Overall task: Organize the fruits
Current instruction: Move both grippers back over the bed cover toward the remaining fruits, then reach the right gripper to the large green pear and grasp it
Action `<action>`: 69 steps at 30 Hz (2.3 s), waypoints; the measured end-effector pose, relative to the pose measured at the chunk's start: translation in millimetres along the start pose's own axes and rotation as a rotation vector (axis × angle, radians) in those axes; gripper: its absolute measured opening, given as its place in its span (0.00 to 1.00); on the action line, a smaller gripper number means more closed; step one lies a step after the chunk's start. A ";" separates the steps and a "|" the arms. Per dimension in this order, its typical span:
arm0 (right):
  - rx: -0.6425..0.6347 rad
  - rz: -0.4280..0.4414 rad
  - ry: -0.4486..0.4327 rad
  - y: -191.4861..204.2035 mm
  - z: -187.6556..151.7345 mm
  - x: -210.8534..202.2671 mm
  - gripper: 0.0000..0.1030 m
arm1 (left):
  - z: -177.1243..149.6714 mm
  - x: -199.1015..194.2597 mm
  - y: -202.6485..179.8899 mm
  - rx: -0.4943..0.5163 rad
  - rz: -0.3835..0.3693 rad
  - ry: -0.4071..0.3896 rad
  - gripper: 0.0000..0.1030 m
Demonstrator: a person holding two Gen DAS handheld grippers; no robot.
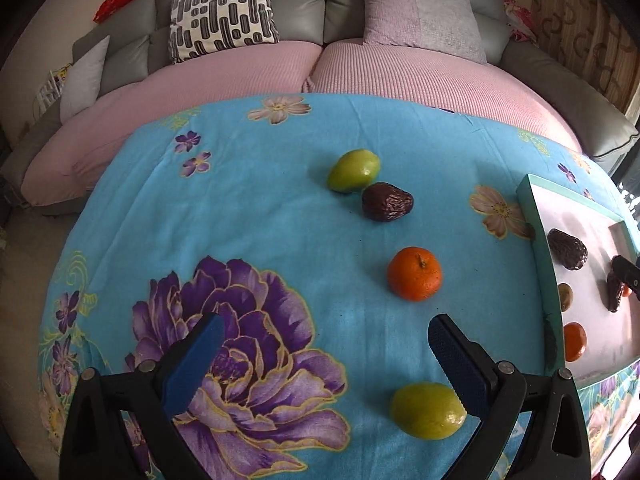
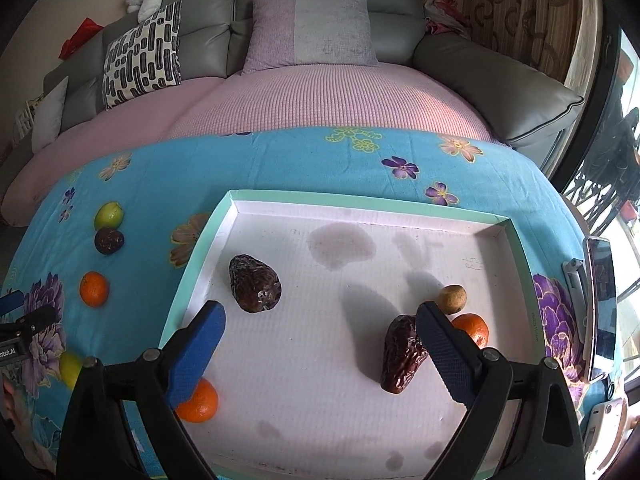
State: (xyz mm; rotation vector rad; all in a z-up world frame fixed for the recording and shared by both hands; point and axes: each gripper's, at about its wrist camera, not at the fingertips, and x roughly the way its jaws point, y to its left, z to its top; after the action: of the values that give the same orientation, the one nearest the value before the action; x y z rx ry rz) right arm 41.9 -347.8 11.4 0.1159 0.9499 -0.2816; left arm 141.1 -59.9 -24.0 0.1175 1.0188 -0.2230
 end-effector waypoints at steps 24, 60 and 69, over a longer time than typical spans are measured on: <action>-0.133 0.222 0.030 103.1 -5.0 4.9 0.94 | 2.8 -16.5 64.4 -0.094 0.014 -0.036 1.00; -0.423 0.368 0.199 201.6 -64.5 26.4 0.62 | -2.6 4.4 64.5 -0.020 0.060 0.049 1.00; -0.429 0.395 0.185 206.1 -63.7 20.4 0.44 | -3.6 7.7 60.5 -0.013 0.062 0.056 1.00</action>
State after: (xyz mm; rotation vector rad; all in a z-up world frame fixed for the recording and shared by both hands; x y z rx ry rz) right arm 62.4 -140.2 -47.3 -0.0673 1.1269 0.3034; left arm 156.5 -1.4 -32.8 0.1443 1.0702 -0.1577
